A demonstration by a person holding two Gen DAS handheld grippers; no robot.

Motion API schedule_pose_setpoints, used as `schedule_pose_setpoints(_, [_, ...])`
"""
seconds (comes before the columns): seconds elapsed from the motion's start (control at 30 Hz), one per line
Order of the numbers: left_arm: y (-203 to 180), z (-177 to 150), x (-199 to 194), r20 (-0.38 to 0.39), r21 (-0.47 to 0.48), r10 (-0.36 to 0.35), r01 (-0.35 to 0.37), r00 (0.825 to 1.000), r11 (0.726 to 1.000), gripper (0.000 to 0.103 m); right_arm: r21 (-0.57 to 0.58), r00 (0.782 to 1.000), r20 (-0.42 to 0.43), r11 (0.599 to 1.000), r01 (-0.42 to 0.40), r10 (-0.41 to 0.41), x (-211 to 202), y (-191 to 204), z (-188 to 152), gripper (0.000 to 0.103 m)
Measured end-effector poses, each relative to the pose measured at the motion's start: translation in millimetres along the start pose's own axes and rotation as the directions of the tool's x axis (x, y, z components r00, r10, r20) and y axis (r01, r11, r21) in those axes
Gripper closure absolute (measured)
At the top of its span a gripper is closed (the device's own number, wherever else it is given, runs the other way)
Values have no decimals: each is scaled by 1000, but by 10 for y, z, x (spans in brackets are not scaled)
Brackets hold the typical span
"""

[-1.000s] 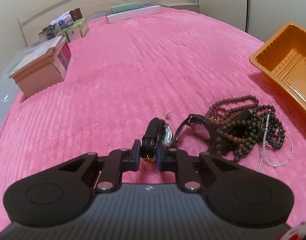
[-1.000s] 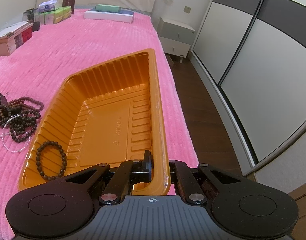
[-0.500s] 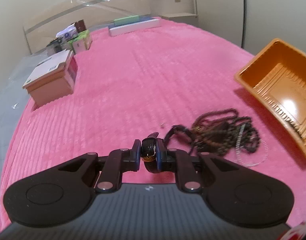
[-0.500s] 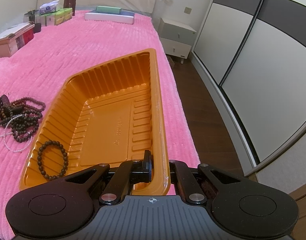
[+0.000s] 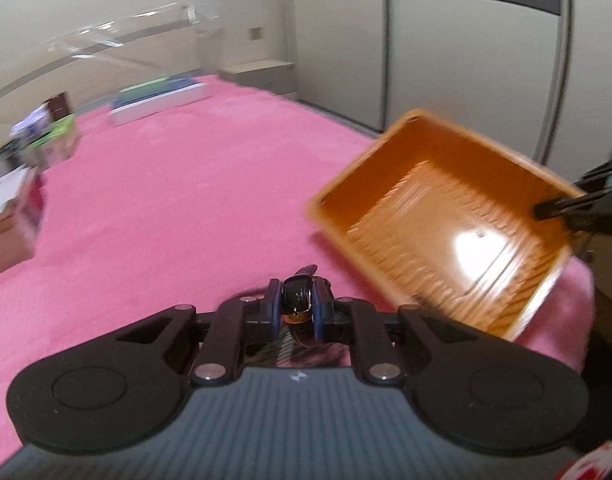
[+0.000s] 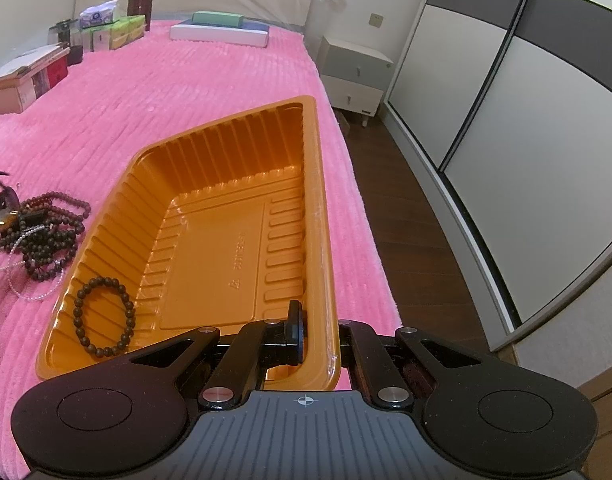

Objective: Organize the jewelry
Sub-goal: 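Carry the wristwatch into the tray and open the left tool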

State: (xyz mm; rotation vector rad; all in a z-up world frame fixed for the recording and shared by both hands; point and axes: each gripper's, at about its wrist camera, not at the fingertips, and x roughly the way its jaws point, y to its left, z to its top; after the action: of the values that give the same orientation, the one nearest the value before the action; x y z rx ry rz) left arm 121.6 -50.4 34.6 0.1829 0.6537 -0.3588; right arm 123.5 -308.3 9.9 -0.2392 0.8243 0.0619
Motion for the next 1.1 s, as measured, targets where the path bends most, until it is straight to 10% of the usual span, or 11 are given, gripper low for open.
schedule_pose_setpoints(0.47, [-808, 214, 409, -3, 82, -175, 175, 985, 981, 89, 9, 1000, 0, 1000, -7, 7, 3, -14, 0, 99])
schedule_pose_setpoints(1.1, [-880, 89, 416, 22, 74, -204, 202, 979, 977, 81, 5, 1000, 0, 1000, -17, 17, 1, -1, 21, 99])
